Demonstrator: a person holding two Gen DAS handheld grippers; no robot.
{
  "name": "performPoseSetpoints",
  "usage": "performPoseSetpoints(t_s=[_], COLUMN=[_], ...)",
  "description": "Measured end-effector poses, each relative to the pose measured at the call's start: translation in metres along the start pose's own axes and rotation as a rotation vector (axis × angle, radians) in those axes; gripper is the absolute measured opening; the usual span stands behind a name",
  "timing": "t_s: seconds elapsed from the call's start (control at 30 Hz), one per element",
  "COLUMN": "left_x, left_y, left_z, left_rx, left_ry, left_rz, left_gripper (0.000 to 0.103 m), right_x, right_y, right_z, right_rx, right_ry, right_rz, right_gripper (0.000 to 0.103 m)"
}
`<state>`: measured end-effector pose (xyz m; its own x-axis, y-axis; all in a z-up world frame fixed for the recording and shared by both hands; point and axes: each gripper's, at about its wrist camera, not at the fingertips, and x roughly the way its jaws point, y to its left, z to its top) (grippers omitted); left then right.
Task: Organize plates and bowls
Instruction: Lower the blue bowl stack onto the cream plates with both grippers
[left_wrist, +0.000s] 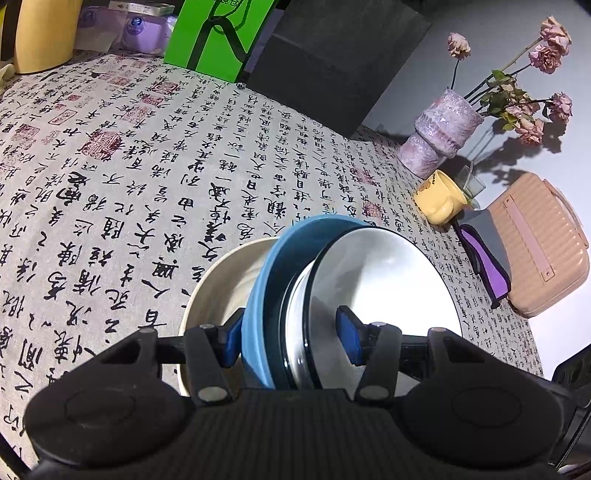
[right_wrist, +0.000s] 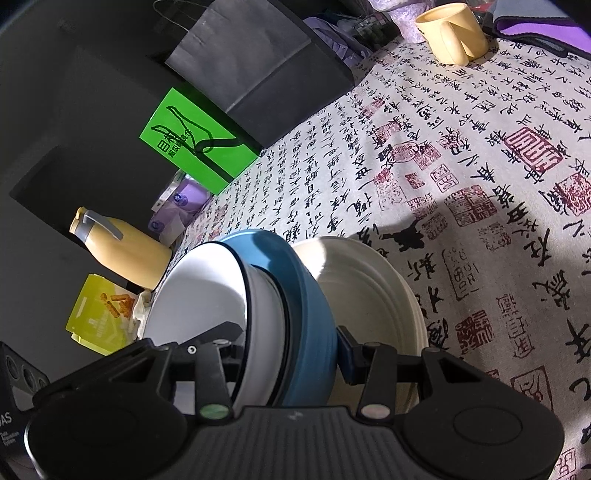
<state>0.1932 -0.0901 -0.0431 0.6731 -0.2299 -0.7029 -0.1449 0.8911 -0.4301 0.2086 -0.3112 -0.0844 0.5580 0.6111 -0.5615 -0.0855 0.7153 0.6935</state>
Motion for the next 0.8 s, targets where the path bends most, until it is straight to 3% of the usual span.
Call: performPoseSetpoints(t_s=[0.57, 0.8], left_x=[0.006, -0.007], left_y=[0.002, 0.002], left_z=[-0.002, -0.005], left_rx=[0.004, 0.009], left_ry=[0.013, -0.019], left_rz=[-0.002, -0.021], left_gripper=[0.052, 0.065], right_x=[0.002, -0.003], right_y=[0.001, 0.0], right_z=[0.0, -0.001], right_rx=[-0.059, -0.057], right_ry=[-0.015, -0.025], right_rz=[-0.035, -0.019], right_gripper=[0.044, 0.049])
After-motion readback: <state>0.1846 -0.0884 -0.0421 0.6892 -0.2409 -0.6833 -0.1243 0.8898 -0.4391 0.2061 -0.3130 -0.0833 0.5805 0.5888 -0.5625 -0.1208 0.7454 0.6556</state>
